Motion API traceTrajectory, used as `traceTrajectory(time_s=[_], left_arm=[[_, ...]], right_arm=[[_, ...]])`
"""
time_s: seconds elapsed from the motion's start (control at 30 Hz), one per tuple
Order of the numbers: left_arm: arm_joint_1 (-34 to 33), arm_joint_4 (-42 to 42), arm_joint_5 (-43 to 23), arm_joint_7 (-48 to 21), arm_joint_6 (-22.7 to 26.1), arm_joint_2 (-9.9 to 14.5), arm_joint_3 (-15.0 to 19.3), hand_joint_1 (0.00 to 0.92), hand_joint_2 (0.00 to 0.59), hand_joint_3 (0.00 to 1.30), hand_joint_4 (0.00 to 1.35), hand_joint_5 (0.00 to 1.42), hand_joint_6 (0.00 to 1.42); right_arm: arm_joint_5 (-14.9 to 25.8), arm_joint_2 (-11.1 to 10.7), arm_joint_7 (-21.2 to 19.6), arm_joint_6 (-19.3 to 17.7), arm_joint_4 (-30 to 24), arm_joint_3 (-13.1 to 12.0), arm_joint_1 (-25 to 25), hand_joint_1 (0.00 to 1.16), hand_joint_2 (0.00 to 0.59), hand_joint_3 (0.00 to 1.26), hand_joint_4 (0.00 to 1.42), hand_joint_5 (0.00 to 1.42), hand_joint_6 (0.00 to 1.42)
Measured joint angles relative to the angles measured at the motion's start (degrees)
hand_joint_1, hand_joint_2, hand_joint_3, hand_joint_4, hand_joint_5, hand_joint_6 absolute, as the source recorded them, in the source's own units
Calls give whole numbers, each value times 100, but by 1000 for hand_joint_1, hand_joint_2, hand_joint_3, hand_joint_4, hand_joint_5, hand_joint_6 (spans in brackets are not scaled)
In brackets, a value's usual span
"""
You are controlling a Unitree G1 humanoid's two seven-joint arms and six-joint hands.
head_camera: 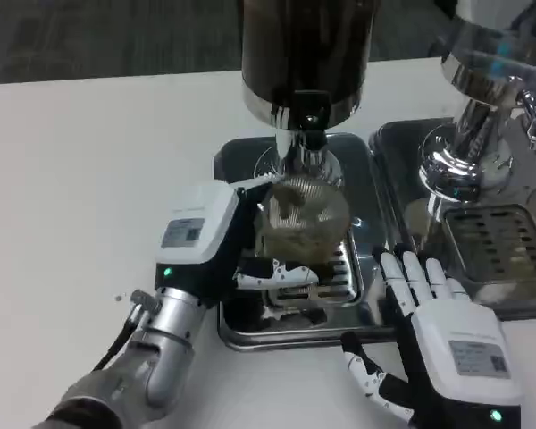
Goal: Grasp the cup under the faucet to collect the drink, then remove the cup.
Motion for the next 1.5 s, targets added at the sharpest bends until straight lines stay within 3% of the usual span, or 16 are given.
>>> traceTrajectory(time_s=[0.27, 0.53, 0.73, 0.9, 1.07, 1.3, 1.5], left_arm=[[-202, 136, -13, -19, 243, -139, -130, 739, 0, 748, 877, 1030, 1306], [-189, 140, 20, 197, 318, -123, -236, 693, 0, 561, 676, 831, 1085], [-177, 140, 68, 283, 373, -92, -302, 362, 43, 380, 530, 795, 992], [-94, 140, 70, 350, 454, 8, -318, 245, 31, 341, 475, 760, 952], [-82, 139, 59, 426, 456, 22, -311, 185, 37, 319, 442, 759, 939], [-64, 138, -18, 442, 439, 58, -244, 60, 2, 286, 383, 733, 899], [-36, 81, -106, 378, 125, 87, -161, 5, 0, 235, 283, 693, 870]], right_arm=[[0, 2, 0, 19, -26, -7, 5, 401, 408, 45, 0, 0, 95], [1, 4, 0, 39, -27, -12, 9, 401, 408, 45, 0, 0, 96], [9, 0, 0, 36, -27, -20, -2, 401, 408, 45, 0, 0, 96], [33, -9, 0, 24, -26, -36, -17, 401, 408, 45, 0, 0, 96], [45, -9, 0, -2, -25, -38, -36, 399, 404, 45, 0, 0, 96], [84, -9, 0, -14, 5, -58, -67, 395, 398, 40, 0, 0, 97], [92, -9, -1, -24, 18, -67, -99, 391, 392, 36, 0, 0, 97]])
